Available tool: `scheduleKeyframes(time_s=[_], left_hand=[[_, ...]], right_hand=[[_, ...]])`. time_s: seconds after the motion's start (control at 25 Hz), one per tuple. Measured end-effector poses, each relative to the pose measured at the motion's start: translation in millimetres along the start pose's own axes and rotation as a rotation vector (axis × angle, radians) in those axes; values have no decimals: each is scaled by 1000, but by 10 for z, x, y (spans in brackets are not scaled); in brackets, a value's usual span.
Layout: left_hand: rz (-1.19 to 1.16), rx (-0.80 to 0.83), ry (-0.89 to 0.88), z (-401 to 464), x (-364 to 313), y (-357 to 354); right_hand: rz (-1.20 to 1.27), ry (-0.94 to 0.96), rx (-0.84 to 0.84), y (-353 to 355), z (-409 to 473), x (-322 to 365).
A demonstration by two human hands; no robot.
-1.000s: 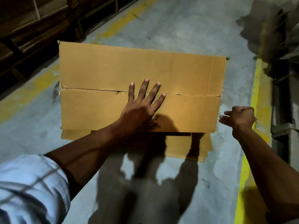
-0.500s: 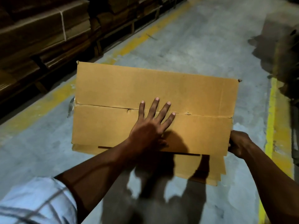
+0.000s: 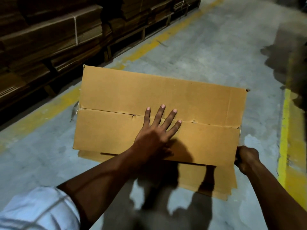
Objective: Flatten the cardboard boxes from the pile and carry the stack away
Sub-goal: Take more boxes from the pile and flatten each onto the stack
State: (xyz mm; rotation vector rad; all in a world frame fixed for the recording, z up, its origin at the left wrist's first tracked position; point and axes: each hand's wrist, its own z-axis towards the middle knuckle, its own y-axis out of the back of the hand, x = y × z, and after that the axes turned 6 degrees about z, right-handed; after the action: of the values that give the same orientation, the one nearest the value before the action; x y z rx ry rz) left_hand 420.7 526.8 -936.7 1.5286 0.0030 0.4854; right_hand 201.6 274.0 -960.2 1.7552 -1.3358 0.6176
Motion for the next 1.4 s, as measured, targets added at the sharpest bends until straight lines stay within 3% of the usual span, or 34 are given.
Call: scheduleKeyframes(time_s=[0.08, 0.12, 0.16, 0.24, 0.28, 0.36, 0.44, 0.64, 0.88, 1.0, 1.16, 1.4], left_hand=[[-12, 13, 15, -6, 1, 1], [-18, 20, 31, -1, -7, 9], [-23, 23, 45, 7, -22, 21], [-36, 21, 56, 21, -67, 41], [-44, 16, 56, 16, -87, 52], [-50, 1, 46, -30, -132, 63], [-46, 1, 50, -115, -186, 55], [-48, -48, 106, -270, -123, 9], [-150, 59, 148, -149, -35, 160], [-196, 6, 178, -67, -64, 225], [-291, 67, 247, 38, -49, 353], [-210, -142, 264, 65, -103, 484]], right_hand=[[36, 181, -286, -9, -239, -98], [-12, 395, -366, -54, -437, -145], [-85, 666, -313, -126, -663, -189], [-280, 1130, -11, -323, -1025, -238], [-393, 1273, 115, -451, -1139, -179], [-670, 1406, 195, -703, -1238, 10], [-866, 1444, 177, -851, -1252, 190], [-1078, 1442, 195, -969, -1219, 426], [-1089, 1355, 221, -1075, -1339, 569], [-1119, 1307, 260, -1122, -1364, 655], [-1177, 1240, 296, -1179, -1389, 719], [-1249, 1158, 323, -1265, -1455, 769]])
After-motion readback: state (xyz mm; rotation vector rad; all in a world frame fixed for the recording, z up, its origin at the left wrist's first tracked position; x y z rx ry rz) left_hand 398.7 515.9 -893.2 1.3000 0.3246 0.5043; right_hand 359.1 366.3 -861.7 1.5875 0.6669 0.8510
